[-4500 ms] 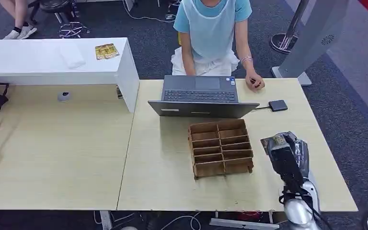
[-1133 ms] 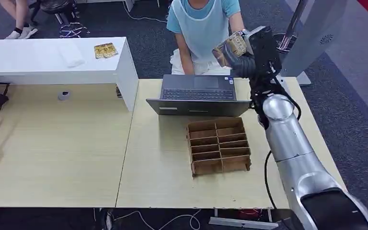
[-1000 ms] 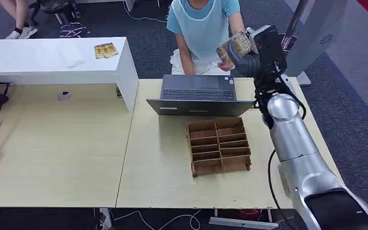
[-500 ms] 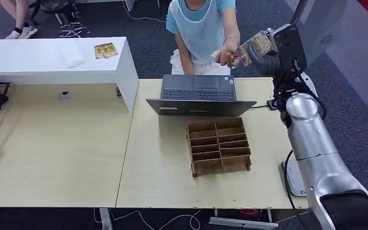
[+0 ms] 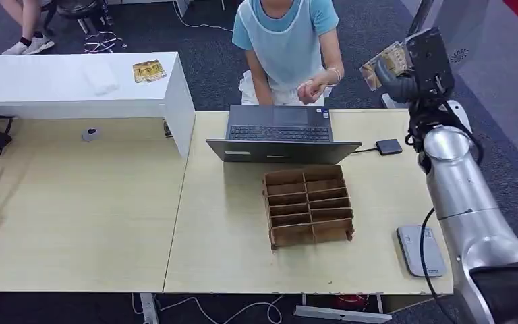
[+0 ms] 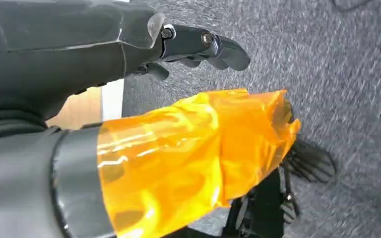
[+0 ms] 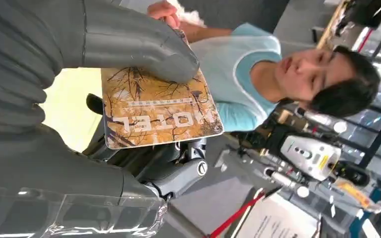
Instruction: Pass the card to the sensor for recognition and then transmit it.
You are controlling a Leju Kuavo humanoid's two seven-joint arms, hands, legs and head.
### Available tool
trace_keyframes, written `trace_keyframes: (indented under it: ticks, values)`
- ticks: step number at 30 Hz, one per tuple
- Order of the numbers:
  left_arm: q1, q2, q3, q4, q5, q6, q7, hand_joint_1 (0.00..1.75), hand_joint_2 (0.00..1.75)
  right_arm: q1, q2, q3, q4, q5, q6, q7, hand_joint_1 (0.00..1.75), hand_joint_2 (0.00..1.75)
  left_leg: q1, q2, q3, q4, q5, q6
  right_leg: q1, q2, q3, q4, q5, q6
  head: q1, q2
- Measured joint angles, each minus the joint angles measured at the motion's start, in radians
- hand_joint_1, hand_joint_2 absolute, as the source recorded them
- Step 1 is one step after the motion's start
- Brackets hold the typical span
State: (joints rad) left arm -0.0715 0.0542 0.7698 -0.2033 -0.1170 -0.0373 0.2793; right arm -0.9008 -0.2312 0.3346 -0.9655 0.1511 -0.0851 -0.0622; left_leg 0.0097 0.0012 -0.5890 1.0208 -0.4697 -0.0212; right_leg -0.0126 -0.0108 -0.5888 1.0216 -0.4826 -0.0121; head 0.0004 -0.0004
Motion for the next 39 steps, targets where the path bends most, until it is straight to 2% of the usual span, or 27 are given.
trace_keyframes:
  ticks: [7, 12, 18, 20, 23, 24, 25, 27, 28, 29, 33, 39]
  values:
    - [0.019, 0.0, -0.039, 0.0, -0.063, -0.088, -0.029, 0.0, 0.0, 0.011, -0.011, 0.001, 0.034, 0.042, -0.047, -0.005, 1.54, 1.75, 0.0, 0.0, 0.0, 0.0, 0.0, 0.0, 0.0, 0.0, 0.0, 0.0, 0.0, 0.0, 0.0, 0.0]
    - [0.041, -0.001, -0.095, 0.0, -0.141, -0.164, -0.076, 0.0, 0.0, 0.047, -0.026, -0.012, 0.039, 0.085, -0.082, -0.005, 1.5, 1.75, 0.0, 0.0, 0.0, 0.0, 0.0, 0.0, 0.0, 0.0, 0.0, 0.0, 0.0, 0.0, 0.0, 0.0]
    - [0.067, -0.009, -0.166, 0.0, -0.244, -0.197, -0.117, 0.0, 0.0, 0.064, -0.03, -0.065, 0.073, 0.179, -0.106, -0.003, 1.47, 1.75, 0.0, 0.0, 0.0, 0.0, 0.0, 0.0, 0.0, 0.0, 0.0, -0.001, 0.0, 0.0, 0.0, 0.0]
    - [0.079, -0.012, -0.192, 0.0, -0.283, -0.216, -0.141, 0.0, 0.0, 0.066, -0.03, -0.086, 0.085, 0.204, -0.111, -0.002, 1.52, 1.75, 0.0, 0.0, 0.0, 0.0, 0.0, 0.0, 0.0, 0.0, 0.0, -0.001, 0.0, 0.0, 0.0, 0.0]
    - [0.118, -0.019, -0.231, -0.007, -0.335, -0.256, -0.168, 0.0, 0.0, 0.081, -0.03, -0.119, 0.087, 0.241, -0.109, 0.01, 1.48, 1.75, 0.0, 0.001, 0.0, 0.0, -0.001, 0.0, 0.0, 0.0, 0.0, -0.001, 0.0, 0.0, 0.0, 0.0]
    - [0.149, -0.024, -0.242, -0.044, -0.36, -0.294, -0.151, 0.0, 0.0, 0.088, -0.03, -0.131, 0.085, 0.255, -0.104, 0.017, 1.48, 1.75, 0.0, 0.001, 0.0, 0.0, -0.002, 0.0, 0.0, 0.001, 0.0, -0.001, -0.001, 0.001, 0.0, 0.0]
    - [0.197, -0.047, -0.246, -0.122, -0.392, -0.368, -0.1, 0.0, 0.0, 0.098, -0.03, -0.147, 0.081, 0.271, -0.094, 0.023, 1.47, 1.75, 0.0, 0.002, 0.0, 0.0, -0.003, 0.001, 0.0, 0.002, 0.0, -0.001, -0.001, 0.0, 0.0, 0.0]
    - [0.31, -0.111, -0.226, -0.357, -0.449, -0.547, 0.043, 0.0, 0.0, 0.118, -0.03, -0.176, 0.074, 0.29, -0.081, 0.032, 1.47, 1.75, -0.001, 0.005, 0.001, 0.0, -0.004, 0.002, 0.0, 0.004, 0.0, -0.002, -0.001, 0.001, 0.0, 0.0]
    - [0.351, -0.144, -0.206, -0.457, -0.484, -0.611, 0.086, 0.0, 0.0, 0.125, -0.03, -0.188, 0.071, 0.296, -0.077, 0.032, 1.47, 1.75, -0.001, 0.005, 0.0, 0.0, -0.004, 0.002, 0.0, 0.004, -0.001, -0.002, -0.002, 0.002, 0.0, 0.0]
    - [0.379, -0.165, -0.188, -0.519, -0.508, -0.642, 0.091, 0.0, 0.0, 0.13, -0.03, -0.198, 0.07, 0.304, -0.075, 0.032, 1.47, 1.75, -0.001, 0.005, 0.0, 0.0, -0.005, 0.003, 0.0, 0.004, -0.001, -0.002, -0.002, 0.002, 0.0, 0.0]
    - [0.43, -0.238, -0.123, -0.699, -0.58, -0.666, 0.072, 0.0, 0.0, 0.136, -0.03, -0.214, 0.066, 0.322, -0.075, 0.037, 1.43, 1.75, -0.001, 0.0, -0.001, 0.0, -0.005, 0.003, 0.0, -0.003, 0.001, -0.003, -0.003, 0.003, 0.0, 0.0]
    - [0.442, -0.277, -0.06, -0.8, -0.616, -0.669, 0.056, 0.0, 0.0, 0.138, -0.03, -0.224, 0.066, 0.327, -0.075, 0.039, 1.4, 1.75, 0.0, 0.001, 0.0, 0.0, -0.004, 0.003, 0.0, -0.001, 0.002, -0.002, -0.003, 0.003, 0.0, 0.0]
